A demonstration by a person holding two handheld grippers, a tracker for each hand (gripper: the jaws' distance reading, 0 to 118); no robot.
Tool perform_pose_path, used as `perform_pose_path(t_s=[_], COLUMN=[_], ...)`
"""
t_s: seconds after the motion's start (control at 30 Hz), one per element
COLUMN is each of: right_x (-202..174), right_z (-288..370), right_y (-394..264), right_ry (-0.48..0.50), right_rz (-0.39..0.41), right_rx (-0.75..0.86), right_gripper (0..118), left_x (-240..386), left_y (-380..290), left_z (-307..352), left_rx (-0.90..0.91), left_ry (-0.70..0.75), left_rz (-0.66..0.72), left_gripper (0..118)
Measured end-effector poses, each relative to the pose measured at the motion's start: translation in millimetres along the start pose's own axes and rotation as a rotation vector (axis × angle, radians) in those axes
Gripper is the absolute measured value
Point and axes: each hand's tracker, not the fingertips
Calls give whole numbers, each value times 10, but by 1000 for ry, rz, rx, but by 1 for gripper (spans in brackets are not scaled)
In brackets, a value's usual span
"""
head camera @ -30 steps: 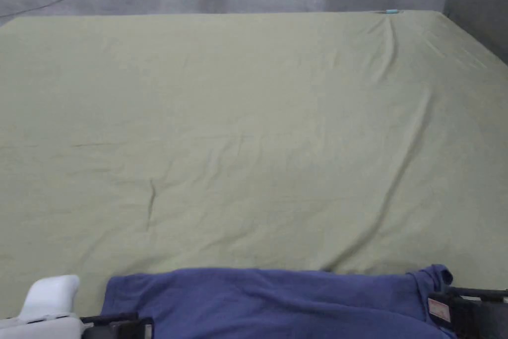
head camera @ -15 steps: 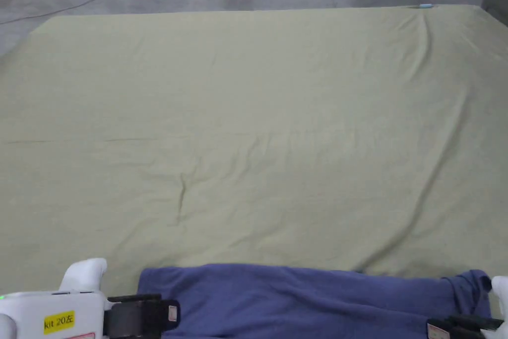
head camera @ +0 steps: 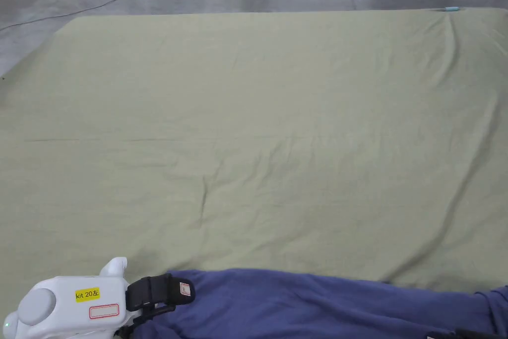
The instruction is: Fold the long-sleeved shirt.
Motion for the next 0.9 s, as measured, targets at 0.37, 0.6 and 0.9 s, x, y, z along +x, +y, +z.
perform_pose_path(t_s=[0.37,0.6,0.9], right_x=[-94,-151,-165], right_z=[-143,-115,-64], right_y=[0,-17,11], right_ry=[49,38,58], right_rz=[-7,-8,-17], right_rx=[-31,-34,-18], right_gripper=[0,0,0], left_x=[-241,-262,-657], left_y=[9,20,205], left_z=[-218,-671,287], left_rx=[-16,-113,96], left_ry=[-332,-290,-539], left_rz=[140,157,323], left_gripper=[117,0,0])
